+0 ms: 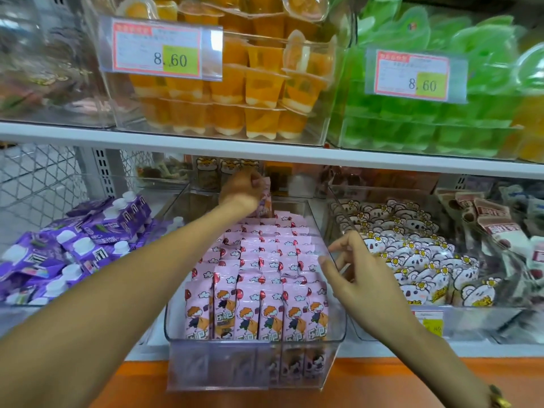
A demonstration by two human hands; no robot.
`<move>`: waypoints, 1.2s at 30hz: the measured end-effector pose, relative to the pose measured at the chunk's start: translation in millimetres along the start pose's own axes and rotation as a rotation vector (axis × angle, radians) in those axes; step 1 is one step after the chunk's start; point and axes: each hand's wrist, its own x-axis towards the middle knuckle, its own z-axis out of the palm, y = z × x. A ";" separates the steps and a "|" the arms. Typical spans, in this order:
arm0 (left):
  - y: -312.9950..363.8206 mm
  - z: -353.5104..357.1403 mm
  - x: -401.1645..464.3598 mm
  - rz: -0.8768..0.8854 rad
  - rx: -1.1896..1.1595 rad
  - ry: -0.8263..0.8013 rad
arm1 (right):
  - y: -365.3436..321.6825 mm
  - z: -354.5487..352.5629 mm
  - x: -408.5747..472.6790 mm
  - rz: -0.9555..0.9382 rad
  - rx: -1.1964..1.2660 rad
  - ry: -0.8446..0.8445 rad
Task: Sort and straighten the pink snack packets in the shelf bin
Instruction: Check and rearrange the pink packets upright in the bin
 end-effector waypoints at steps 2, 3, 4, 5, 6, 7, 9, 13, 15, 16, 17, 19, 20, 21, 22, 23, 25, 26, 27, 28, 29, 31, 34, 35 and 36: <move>-0.4 -8.9 -12.2 -0.063 -0.212 0.047 | -2.0 -3.4 -3.3 -0.014 -0.087 -0.003; 0.0 -15.0 -20.4 -0.089 -0.270 0.089 | -3.7 -5.0 -5.1 -0.034 -0.161 0.005; -1.0 -21.6 -28.6 -0.116 -0.329 0.138 | -6.2 -6.4 -6.7 -0.065 -0.239 0.023; -1.2 -29.0 -37.2 -0.147 -0.402 0.185 | -9.0 -7.7 -7.3 -0.100 -0.303 0.045; -0.1 -36.8 -46.8 -0.182 -0.490 0.220 | -12.5 -8.7 -7.6 -0.126 -0.343 0.066; 1.6 -45.4 -57.1 -0.211 -0.573 0.241 | -16.8 -9.3 -8.1 -0.148 -0.353 0.086; 7.3 -62.4 -82.1 -0.205 -0.671 0.250 | -28.2 -8.5 -9.9 -0.189 -0.306 0.112; 13.7 -84.8 -139.8 -0.071 -0.742 0.171 | -57.5 0.5 -16.3 -0.172 0.079 0.097; 13.4 -86.5 -162.0 -0.054 -0.783 0.134 | -72.0 8.9 -20.0 -0.114 0.231 -0.048; 13.3 -85.5 -170.3 -0.053 -0.805 0.118 | -77.0 14.3 -21.8 -0.110 0.261 -0.126; 13.2 -84.3 -176.7 -0.056 -0.836 0.097 | -80.5 20.2 -22.9 -0.127 0.275 -0.180; 12.3 -81.8 -185.7 -0.051 -0.908 0.053 | -84.5 28.6 -22.6 -0.142 0.355 -0.219; 11.2 -80.6 -188.4 -0.031 -0.926 0.036 | -84.9 30.8 -21.0 -0.097 0.452 -0.223; 9.5 -79.4 -190.7 -0.006 -0.920 0.030 | -84.6 31.7 -18.9 -0.005 0.578 -0.232; 6.7 -77.6 -192.2 0.025 -0.881 0.032 | -85.1 31.8 -16.1 0.111 0.718 -0.248; 3.5 -75.5 -193.2 0.064 -0.812 0.033 | -83.4 31.8 -13.9 0.212 0.841 -0.273; -1.2 -70.1 -195.8 0.135 -0.660 0.008 | -78.8 33.0 -10.2 0.317 0.985 -0.303; -2.9 -67.2 -197.2 0.151 -0.616 -0.016 | -77.8 33.0 -9.4 0.343 1.033 -0.321; -4.2 -64.8 -198.5 0.157 -0.598 -0.046 | -74.7 33.7 -8.4 0.364 1.073 -0.340; -5.4 -62.6 -199.7 0.161 -0.590 -0.077 | -73.0 33.9 -8.0 0.387 1.105 -0.350; -6.6 -60.8 -200.9 0.170 -0.574 -0.099 | -71.1 34.2 -7.6 0.398 1.126 -0.352; -8.4 -58.0 -202.7 0.206 -0.512 -0.095 | -73.5 32.9 -8.2 0.395 1.162 -0.355; -6.4 -58.1 -201.5 0.236 -0.446 -0.045 | -74.8 33.2 -8.6 0.385 1.215 -0.368; -6.5 -58.8 -200.2 0.235 -0.456 -0.031 | -75.0 33.1 -8.6 0.400 1.227 -0.371; -7.0 -59.8 -198.6 0.227 -0.483 -0.025 | -75.4 32.5 -8.2 0.416 1.240 -0.372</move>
